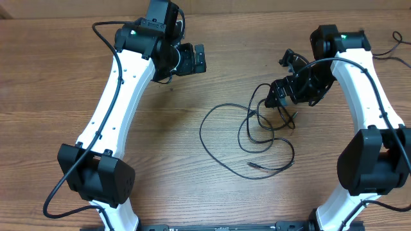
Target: Untangle cables
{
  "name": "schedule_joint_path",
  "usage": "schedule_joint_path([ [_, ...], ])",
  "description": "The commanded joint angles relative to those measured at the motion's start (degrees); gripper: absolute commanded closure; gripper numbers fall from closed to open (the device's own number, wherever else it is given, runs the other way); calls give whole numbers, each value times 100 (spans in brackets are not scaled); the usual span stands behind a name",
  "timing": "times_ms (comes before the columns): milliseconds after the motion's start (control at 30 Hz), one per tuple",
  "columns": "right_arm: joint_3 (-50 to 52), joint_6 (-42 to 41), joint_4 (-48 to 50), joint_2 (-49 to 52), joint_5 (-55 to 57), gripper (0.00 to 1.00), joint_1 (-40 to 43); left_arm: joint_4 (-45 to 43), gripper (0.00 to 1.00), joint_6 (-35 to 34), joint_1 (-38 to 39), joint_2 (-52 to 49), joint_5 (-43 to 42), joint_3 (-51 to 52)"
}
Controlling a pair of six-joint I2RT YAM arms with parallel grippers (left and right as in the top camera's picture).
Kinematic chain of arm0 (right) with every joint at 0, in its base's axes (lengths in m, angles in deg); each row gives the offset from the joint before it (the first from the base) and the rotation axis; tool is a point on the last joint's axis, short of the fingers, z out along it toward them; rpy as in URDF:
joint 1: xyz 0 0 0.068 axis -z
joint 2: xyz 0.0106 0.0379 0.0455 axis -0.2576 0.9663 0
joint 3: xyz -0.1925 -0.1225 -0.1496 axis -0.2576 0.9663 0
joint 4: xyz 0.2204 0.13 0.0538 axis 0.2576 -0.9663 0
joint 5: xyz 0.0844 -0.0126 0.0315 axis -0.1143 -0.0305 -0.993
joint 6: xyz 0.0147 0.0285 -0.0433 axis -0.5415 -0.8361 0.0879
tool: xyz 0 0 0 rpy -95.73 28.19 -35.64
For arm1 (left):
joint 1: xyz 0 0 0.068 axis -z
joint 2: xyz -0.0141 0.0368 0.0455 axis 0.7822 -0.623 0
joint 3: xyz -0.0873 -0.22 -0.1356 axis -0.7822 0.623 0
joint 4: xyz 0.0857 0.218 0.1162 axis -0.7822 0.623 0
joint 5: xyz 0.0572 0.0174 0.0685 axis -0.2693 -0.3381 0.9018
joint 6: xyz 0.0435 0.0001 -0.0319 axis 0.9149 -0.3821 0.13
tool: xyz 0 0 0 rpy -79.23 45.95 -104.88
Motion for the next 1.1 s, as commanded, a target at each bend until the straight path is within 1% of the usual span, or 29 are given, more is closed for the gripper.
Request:
schedule_joint_path([
  [0,348,48,254,-208,11,0,-9,-9,0,68,-26,-24,96,-39],
  [167,1023,48,846,-208,-37,0,-9,-9,0,68,-24,-24,98,-39],
  [300,1587,46,1502,-205,-212,0,-13,-9,0,68,-24,-24,98,-39],
  [367,1805,26,1781,-205,-278,12,-13,-7,0,68,-26,-24,103,-39],
  [400,1908,22,1923,-205,-302,21,-13,-9,1,68,-24,-24,111,-39],
  [467,2033,4,2124,-205,-367,45,-13,-7,0,68,-24,-24,111,-39],
  [500,2044,4,2162,-205,-420,62,-13,-9,0,68,-24,-24,111,-39],
  [533,2044,4,2177,-205,-461,72,-13,-9,0,68,-24,-24,111,-39],
  [567,2039,4,2192,-208,-516,79,-13,-9,0,68,-24,-24,111,-39],
  [600,2024,4,2201,-208,-566,90,-13,-7,0,68,-24,-24,111,-39],
  [633,2020,4,2205,-208,-605,96,-13,-9,0,68,-24,-24,111,-39],
  [800,1969,0,2240,-208,-752,96,-13,-9,1,68,-24,-24,111,-39],
  [900,1764,-4,2083,-214,-881,96,-13,-9,0,68,-24,-24,111,-39],
  [1000,1193,0,1613,-219,-973,96,-13,-9,0,68,-24,-24,109,-39],
  [1067,485,2,1067,-219,-1003,96,-15,-9,0,68,-24,-24,111,-39],
])
